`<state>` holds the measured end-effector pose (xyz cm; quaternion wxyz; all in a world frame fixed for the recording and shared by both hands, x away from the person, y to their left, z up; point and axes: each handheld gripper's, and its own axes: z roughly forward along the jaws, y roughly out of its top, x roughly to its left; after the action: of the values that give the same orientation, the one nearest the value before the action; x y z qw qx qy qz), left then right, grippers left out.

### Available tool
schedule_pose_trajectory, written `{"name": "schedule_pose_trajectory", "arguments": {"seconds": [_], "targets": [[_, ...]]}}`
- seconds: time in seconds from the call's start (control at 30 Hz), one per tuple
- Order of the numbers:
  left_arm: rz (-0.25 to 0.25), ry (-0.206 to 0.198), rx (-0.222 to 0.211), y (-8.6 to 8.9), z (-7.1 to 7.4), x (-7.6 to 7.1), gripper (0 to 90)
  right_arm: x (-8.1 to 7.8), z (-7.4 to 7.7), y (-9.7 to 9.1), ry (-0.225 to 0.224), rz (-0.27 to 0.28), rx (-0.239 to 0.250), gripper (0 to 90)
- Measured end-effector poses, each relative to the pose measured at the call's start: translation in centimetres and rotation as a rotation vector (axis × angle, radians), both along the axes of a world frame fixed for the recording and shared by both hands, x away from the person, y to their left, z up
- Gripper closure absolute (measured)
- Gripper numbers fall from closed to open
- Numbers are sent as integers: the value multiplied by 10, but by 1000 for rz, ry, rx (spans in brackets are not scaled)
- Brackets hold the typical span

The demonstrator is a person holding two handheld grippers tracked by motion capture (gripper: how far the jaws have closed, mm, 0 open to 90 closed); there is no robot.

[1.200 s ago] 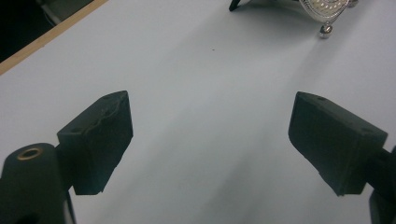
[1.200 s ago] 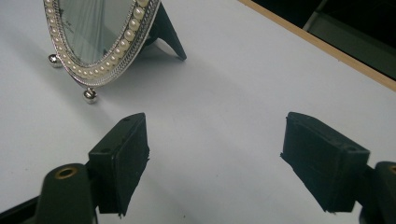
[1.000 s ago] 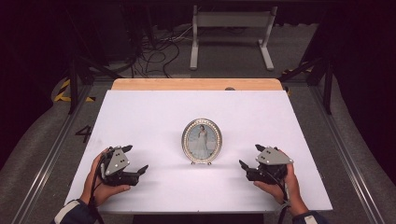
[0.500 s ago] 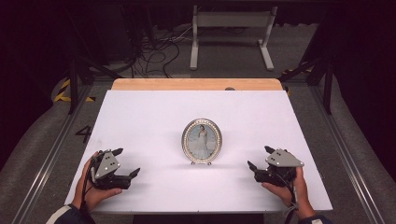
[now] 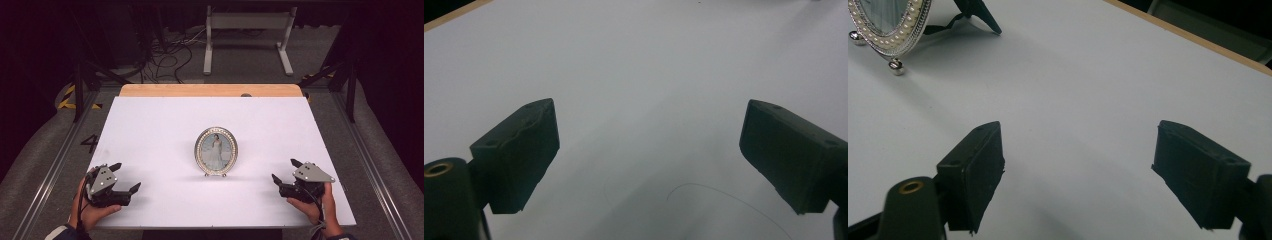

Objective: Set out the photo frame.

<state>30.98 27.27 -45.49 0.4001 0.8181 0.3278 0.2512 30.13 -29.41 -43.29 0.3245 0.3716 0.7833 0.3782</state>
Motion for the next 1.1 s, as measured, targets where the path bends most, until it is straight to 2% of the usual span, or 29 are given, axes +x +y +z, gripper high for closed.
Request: {"name": "schedule_pose_trajectory", "arguments": {"seconds": [0.07, 0.2, 0.3, 0.43, 0.47, 0.5, 0.53, 0.57, 0.67, 0.8, 0.97, 1.03, 1.1], "targets": [[8, 11, -20, 4, -2, -1, 92, -1, -3, -5, 6, -6, 15, 198], [19, 19, -28, 7, -4, -3, 90, -3, -5, -10, 8, -17, 26, 195], [30, 33, -73, 12, -6, -4, 87, -5, -9, -17, 13, -30, 55, 189], [53, 46, -152, 20, -7, -6, 83, -8, -14, -28, 32, -42, 139, 184], [53, 46, -152, 20, -7, -6, 83, -8, -14, -28, 32, -42, 139, 184], [53, 54, -180, 22, -7, -5, 82, -9, -16, -32, 33, -47, 165, 181], [53, 54, -180, 22, -7, -5, 79, -9, -16, -32, 33, -47, 165, 181], [50, 53, -184, 22, -7, -6, 74, -10, -16, -35, 36, -53, 193, 177], [38, 56, -190, 21, -7, -5, 59, -10, -16, -36, 29, -61, 198, 171], [51, 44, -187, 21, -6, -5, 48, -10, -16, -34, 26, -60, 191, 162], [45, 40, -188, 22, -6, -7, 46, -10, -16, -29, 12, -59, 150, 154], [41, 36, -184, 22, -6, -7, 46, -11, -15, -27, -6, -84, 130, 156], [39, 25, -171, 21, -5, -8, 46, -11, -14, -27, -14, -93, 135, 155]]}}
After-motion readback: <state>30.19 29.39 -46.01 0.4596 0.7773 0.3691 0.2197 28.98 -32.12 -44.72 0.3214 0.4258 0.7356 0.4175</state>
